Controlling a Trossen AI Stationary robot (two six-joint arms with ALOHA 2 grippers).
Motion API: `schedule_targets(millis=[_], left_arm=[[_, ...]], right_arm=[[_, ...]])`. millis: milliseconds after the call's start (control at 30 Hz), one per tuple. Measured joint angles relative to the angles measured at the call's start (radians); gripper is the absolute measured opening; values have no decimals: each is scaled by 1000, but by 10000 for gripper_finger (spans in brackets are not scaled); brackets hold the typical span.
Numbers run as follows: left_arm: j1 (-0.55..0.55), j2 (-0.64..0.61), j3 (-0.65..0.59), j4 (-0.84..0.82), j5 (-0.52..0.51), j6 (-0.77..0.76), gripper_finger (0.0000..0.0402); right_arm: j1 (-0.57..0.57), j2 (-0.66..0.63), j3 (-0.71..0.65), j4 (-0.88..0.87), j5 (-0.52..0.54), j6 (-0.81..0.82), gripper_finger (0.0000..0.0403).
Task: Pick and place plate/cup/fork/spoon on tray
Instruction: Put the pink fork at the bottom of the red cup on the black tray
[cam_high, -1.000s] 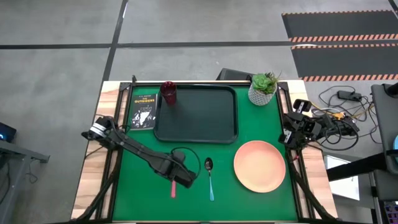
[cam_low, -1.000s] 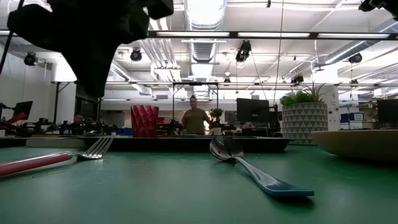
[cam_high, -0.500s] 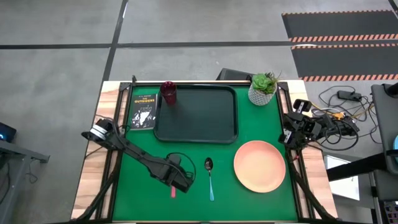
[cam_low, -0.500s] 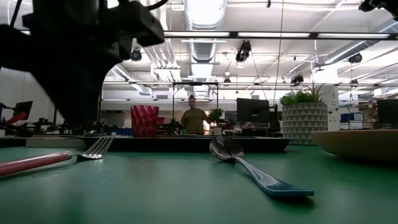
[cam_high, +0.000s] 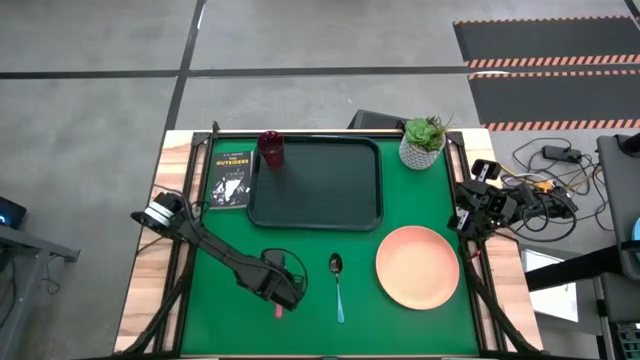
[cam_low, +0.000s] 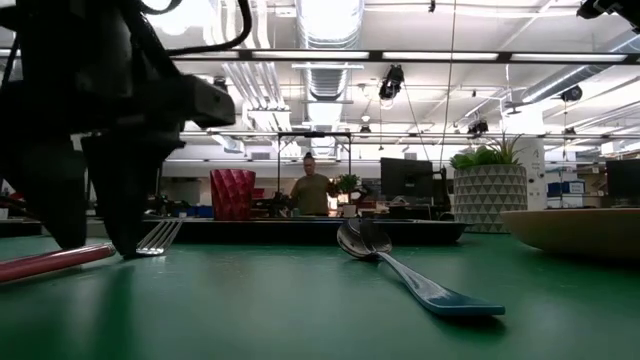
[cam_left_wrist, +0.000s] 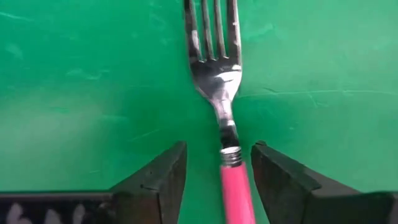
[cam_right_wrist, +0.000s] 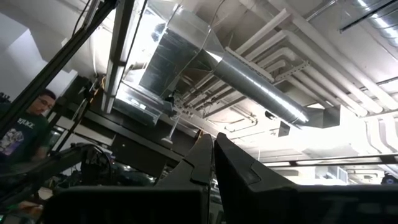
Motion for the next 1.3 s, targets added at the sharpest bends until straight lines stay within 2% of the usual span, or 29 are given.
schedule_targets(millis=[67, 233, 500, 700, 800, 1033, 1300], left_arm=[[0, 0, -18, 48, -4, 0, 151], [0, 0, -24, 51, -15, 0, 118], [0, 0, -25, 62, -19, 0, 22], [5, -22, 5, 17, -52, 37, 21], [24, -53, 39, -38, -110, 87, 22], [153, -173, 41, -50, -254, 343, 23], [451, -260, 35, 30, -280, 728, 24]], right_arm=[[0, 0, 0, 0, 0, 0, 9], [0, 0, 0, 0, 0, 0, 9], [0, 0, 0, 0, 0, 0, 9], [0, 0, 0, 0, 0, 3, 9], [0, 0, 0, 0, 0, 14, 9], [0, 0, 0, 0, 0, 21, 9], [0, 0, 0, 0, 0, 28, 9]])
